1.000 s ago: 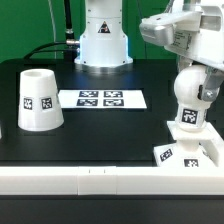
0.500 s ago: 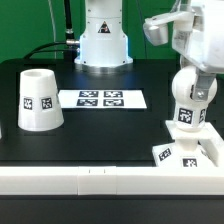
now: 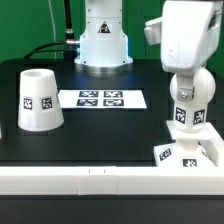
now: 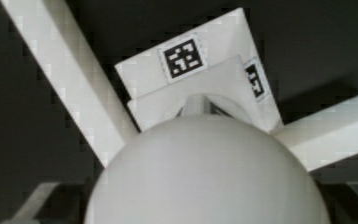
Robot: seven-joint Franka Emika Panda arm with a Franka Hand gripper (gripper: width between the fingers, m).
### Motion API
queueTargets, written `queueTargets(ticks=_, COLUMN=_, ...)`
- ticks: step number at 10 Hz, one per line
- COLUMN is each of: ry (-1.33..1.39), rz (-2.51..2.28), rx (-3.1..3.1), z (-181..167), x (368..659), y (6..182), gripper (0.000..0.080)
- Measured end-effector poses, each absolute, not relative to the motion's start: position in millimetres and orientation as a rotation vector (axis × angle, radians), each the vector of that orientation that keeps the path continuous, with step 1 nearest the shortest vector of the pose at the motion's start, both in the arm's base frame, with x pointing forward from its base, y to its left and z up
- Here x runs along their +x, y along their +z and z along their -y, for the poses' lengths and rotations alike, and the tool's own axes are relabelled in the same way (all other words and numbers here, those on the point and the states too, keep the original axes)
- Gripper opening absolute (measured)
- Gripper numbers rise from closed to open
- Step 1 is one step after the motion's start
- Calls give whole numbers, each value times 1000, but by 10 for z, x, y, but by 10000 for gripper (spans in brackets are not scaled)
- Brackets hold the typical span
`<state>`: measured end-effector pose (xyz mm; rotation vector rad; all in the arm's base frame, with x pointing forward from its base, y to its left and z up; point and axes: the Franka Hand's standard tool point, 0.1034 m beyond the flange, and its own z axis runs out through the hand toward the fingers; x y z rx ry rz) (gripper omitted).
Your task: Assemble lamp
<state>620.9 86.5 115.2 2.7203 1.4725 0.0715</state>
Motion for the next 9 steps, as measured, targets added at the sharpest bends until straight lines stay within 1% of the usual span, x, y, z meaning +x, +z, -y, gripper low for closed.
queueTargets(ticks=3, ry=77, rz=-1213, rx=2851, z=-868, x=6206, y=1149, gripper=577)
queueTargets(ticks=9, ry=83, rz=-203, rx=3116, z=-884, x=6194, y=1149, gripper=577)
